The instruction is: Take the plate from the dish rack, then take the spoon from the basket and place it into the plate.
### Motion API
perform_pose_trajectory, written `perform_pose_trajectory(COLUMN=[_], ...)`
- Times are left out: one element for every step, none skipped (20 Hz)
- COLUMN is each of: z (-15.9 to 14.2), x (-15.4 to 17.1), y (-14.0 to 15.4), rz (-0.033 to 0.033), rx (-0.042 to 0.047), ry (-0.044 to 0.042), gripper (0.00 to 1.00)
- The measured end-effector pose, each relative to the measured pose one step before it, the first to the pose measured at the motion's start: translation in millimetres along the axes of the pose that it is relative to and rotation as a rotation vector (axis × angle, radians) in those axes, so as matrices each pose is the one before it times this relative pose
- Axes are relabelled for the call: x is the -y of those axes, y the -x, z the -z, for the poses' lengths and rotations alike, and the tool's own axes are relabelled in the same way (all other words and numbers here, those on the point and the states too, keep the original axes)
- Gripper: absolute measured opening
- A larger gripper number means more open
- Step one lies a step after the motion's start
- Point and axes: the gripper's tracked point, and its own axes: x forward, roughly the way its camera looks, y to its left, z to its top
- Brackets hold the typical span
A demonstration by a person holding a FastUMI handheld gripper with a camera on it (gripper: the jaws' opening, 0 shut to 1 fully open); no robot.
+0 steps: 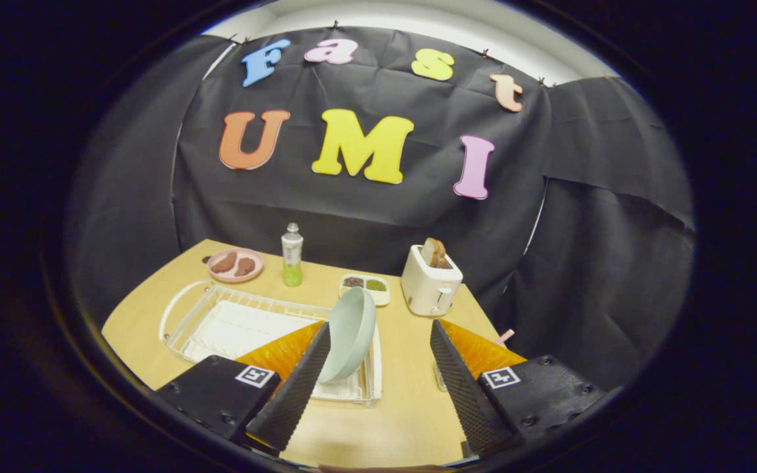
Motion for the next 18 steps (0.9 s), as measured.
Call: perform_pose_trajectory(z=[-4.04,-2.13,-0.62,-1.03,-2.73,-4.96,-3.53,-1.88,4.11,4.81,0.81,-6.51,-9.85,-10.63,-2.63,11.24,-4.52,-1.37], x=[0.23,-3.07,-4.7,-5.05,-3.04,-1.11,0.62,-0.13,-1.29,-2.77,-4.66,-3.12,-2.65,-0.32,-0.39,-2.46,-4.81,-2.15], y=[-11.74,-10.34,-8.23,-6.67,-4.93,-6.2,-8.74,-8.15,-6.8,-6.2,-6.8,-4.96,-4.65,-4.48,-4.83,-16.69,2.39,0.02], rz=[0.01036,-0.0056,-0.00423,-0.01038,-0.00258,0.01493,0.02361,0.03094,0.03307,0.02672,0.02065,0.01142,0.01051,0.01032,0.01231,-0.04349,-0.02626,-0.01128], rx=[-0.03478,-0.03543,-0.04141,-0.03582,-0.01939,-0.01486,-0.0181,-0.02314,-0.04901,-0.05747,-0.04726,-0.00322,0.011,0.01459,-0.00849,-0.16281,0.01757,0.00268], ry=[0.01141,0.00613,0.00391,0.00538,0.00746,0.01261,0.01845,0.00087,0.00424,0.00991,0.02407,0.02096,0.02677,0.03211,0.02282,0.03592,-0.00182,0.00275], gripper=[0.99,0.99,0.99,0.99,0.99,0.99,0.99,1.0,0.99,0.98,0.97,0.96,0.96,0.94,0.84,0.75,0.65,0.56])
